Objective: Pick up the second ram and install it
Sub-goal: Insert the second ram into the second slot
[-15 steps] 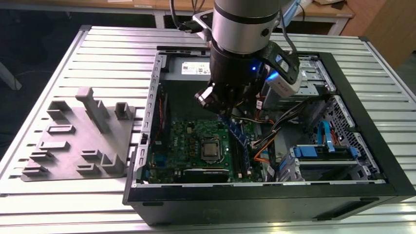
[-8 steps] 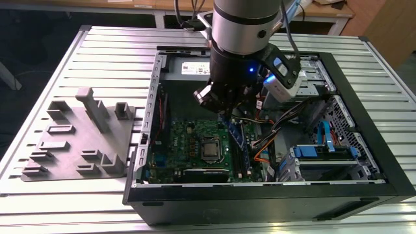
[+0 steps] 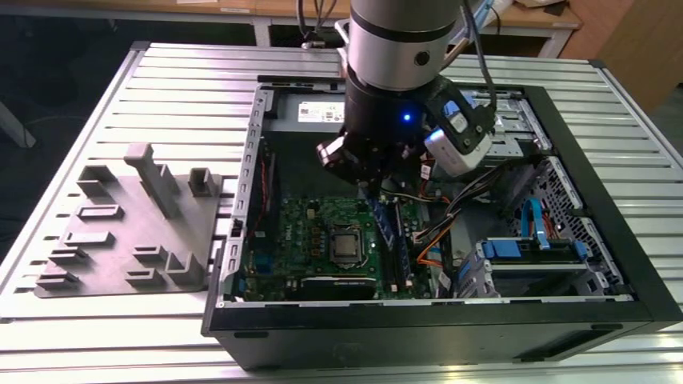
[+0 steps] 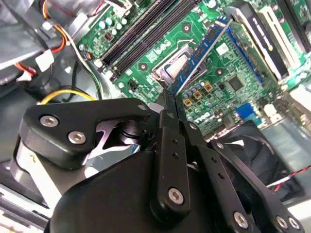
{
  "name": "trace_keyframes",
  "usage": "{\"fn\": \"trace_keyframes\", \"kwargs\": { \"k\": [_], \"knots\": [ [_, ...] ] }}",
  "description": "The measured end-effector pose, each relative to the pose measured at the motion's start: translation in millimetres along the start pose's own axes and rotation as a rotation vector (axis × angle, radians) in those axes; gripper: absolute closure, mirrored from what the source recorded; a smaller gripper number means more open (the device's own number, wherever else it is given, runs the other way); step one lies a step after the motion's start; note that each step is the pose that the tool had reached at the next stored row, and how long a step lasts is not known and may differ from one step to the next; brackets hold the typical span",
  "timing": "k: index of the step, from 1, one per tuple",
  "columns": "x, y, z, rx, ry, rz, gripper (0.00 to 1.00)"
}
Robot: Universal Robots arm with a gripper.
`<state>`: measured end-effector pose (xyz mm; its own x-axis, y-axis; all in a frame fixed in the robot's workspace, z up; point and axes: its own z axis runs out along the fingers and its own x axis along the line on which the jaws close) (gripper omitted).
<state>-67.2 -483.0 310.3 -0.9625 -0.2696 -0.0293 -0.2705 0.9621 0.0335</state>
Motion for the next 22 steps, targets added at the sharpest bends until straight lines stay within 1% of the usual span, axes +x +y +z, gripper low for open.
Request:
{"fn": "trace_keyframes", "kwargs": {
  "k": [12, 15, 20, 22],
  "knots": [
    [0.1, -0.1, 2.0, 0.0063, -0.0074, 0.218, 0.91],
    [0.1, -0.1, 2.2, 0.0077, -0.009, 0.266, 0.91],
    [0.1, -0.1, 2.2, 0.0079, -0.0091, 0.269, 0.91],
    [-1.1, -0.4, 2.5, 0.0076, -0.0093, 0.269, 0.91]
  ]
}}
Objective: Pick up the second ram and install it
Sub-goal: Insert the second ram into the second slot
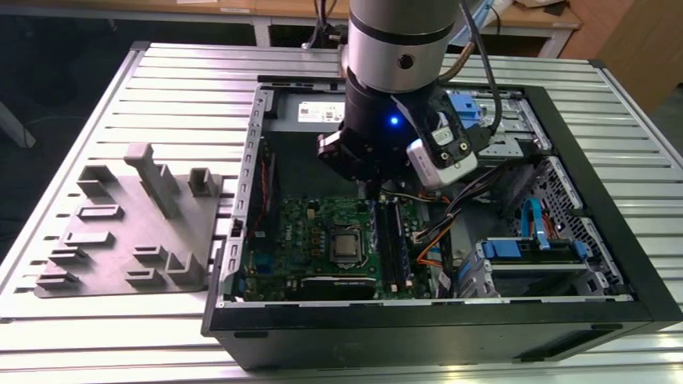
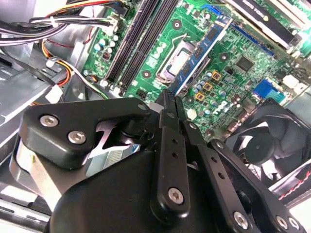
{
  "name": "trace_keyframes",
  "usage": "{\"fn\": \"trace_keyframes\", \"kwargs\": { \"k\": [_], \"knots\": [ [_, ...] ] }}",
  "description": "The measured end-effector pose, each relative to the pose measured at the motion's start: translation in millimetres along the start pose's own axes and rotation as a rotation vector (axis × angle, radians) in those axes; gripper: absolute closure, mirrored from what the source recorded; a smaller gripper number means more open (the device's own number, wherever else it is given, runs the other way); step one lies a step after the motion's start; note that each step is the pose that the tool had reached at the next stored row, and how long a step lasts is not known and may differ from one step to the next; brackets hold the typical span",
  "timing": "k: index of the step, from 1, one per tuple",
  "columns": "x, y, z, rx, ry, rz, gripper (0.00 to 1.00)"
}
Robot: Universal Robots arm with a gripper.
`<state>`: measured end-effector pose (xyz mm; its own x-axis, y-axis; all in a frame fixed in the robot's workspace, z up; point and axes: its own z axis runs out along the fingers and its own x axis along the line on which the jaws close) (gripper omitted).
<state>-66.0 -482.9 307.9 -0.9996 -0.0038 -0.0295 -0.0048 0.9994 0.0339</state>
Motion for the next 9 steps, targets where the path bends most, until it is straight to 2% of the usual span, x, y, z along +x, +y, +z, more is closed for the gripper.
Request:
{"fn": "trace_keyframes", "kwargs": {
  "k": [9],
  "knots": [
    [-18.9, -0.2, 1.1, 0.0003, 0.0002, 0.0, 0.91]
  ]
}}
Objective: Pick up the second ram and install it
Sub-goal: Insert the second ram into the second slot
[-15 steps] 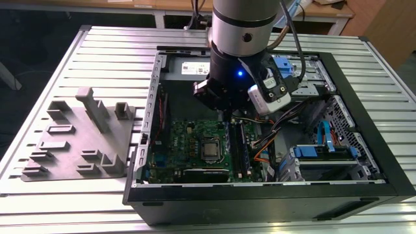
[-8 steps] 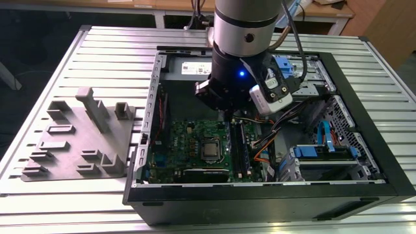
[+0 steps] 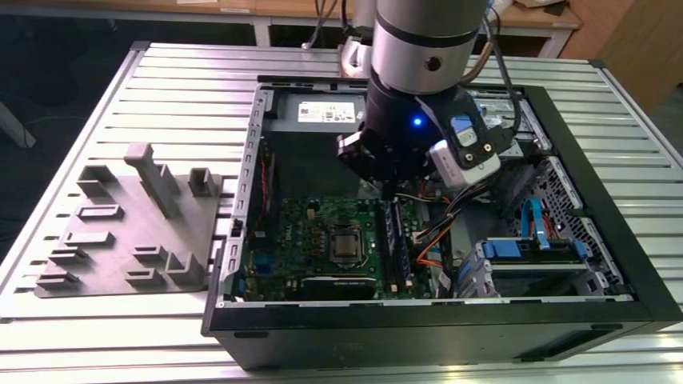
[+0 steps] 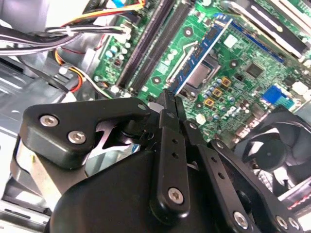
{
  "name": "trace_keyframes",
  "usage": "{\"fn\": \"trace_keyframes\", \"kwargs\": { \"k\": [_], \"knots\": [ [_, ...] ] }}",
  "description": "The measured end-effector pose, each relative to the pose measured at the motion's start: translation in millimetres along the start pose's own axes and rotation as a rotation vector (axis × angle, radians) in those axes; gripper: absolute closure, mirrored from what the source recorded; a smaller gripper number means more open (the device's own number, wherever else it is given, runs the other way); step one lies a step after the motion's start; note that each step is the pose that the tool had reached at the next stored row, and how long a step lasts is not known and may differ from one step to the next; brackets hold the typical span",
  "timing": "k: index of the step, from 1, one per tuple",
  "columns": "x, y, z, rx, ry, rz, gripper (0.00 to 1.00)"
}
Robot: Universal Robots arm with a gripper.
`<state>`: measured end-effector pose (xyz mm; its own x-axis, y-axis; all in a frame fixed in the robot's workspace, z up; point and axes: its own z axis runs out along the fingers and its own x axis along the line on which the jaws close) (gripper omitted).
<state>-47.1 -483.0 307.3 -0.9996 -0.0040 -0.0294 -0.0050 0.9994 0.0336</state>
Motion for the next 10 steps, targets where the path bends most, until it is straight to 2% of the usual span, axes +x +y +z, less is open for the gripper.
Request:
{"fn": "trace_keyframes", "kwargs": {
  "k": [10],
  "knots": [
    [-25.9, -0.2, 2.7, 0.0001, 0.0004, 0.0, 0.91]
  ]
}}
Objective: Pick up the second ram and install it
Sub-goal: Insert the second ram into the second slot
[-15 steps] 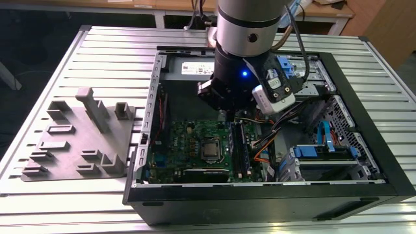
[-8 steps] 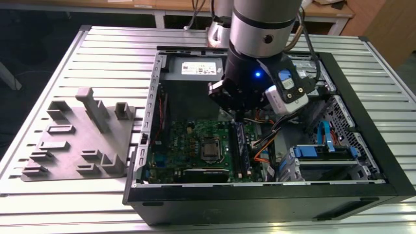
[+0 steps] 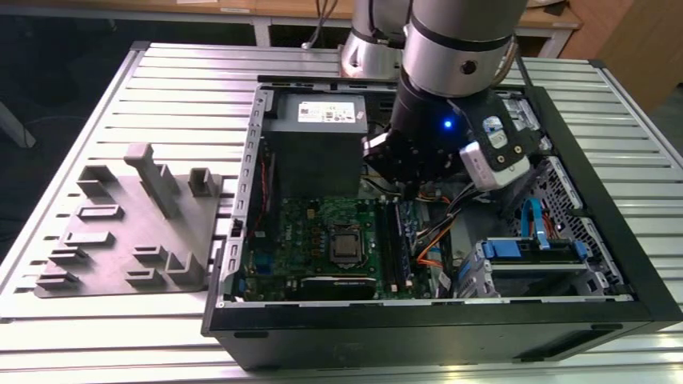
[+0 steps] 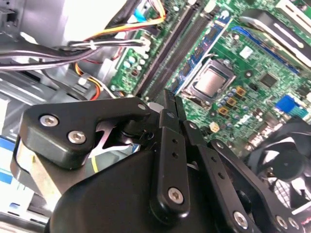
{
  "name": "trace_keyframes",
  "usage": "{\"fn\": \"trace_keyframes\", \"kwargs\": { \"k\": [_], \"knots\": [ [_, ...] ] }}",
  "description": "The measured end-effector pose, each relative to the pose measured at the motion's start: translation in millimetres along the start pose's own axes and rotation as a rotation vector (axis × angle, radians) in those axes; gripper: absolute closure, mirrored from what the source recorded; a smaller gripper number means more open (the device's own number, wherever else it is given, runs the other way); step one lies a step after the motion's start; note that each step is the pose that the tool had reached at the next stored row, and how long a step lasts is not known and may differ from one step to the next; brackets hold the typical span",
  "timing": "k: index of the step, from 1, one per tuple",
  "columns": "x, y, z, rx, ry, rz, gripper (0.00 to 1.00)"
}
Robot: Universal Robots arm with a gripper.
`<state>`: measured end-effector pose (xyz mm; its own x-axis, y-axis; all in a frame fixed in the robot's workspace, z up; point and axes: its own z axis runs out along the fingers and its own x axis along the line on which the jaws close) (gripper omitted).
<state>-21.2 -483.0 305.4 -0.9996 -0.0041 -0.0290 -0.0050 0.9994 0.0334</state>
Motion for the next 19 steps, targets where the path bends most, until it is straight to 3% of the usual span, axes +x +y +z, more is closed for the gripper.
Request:
{"fn": "trace_keyframes", "kwargs": {
  "k": [19],
  "knots": [
    [-0.7, -1.0, 28.8, -0.0009, 0.0008, -0.024, 0.91]
  ]
}}
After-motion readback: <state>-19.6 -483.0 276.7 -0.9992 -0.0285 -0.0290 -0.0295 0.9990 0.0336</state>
